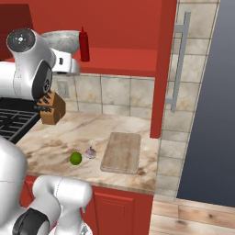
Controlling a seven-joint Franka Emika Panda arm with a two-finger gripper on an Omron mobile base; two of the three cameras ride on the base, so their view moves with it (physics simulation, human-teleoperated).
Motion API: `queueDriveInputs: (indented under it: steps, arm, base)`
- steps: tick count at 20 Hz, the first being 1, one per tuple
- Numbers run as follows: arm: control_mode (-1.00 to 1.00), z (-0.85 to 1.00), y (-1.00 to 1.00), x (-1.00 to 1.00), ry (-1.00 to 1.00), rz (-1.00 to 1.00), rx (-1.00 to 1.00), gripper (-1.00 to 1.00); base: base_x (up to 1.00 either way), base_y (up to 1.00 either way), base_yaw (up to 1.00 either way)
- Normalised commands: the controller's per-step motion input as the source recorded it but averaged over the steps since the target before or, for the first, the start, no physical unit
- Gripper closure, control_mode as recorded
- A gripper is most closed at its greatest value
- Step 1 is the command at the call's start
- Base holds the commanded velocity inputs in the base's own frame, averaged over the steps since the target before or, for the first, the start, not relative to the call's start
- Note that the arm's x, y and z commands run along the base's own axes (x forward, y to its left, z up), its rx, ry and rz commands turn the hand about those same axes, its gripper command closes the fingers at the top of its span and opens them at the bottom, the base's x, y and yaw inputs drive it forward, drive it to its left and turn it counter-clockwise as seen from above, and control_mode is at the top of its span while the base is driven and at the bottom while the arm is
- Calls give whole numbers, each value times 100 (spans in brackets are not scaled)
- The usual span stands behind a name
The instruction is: Open the cabinet. Place the bowl and condiment on the counter. Then place the lime and garlic on the cutting board.
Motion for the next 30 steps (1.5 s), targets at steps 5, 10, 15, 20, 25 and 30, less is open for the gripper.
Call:
queueDriveInputs:
  steps: [5, 10, 15, 20, 25, 30]
  arm:
    - [-100, 10, -4, 37, -10, -15, 2, -100]
    - [-100, 16, 0, 37, -14, -11, 0, -100]
    - [-100, 21, -3, 32, -6, -2, 0, -100]
    - [-100, 7, -1, 32, 0, 0, 0, -100]
    - [-100, 0, 0, 17, 0, 0, 0, -100]
    - [-100, 0, 0, 22, 0, 0, 0, -100]
  base:
    - [0, 0, 0]
    - [0, 0, 0]
    - [0, 0, 0]
    - [0, 0, 0]
    - [0, 0, 0]
    - [0, 0, 0]
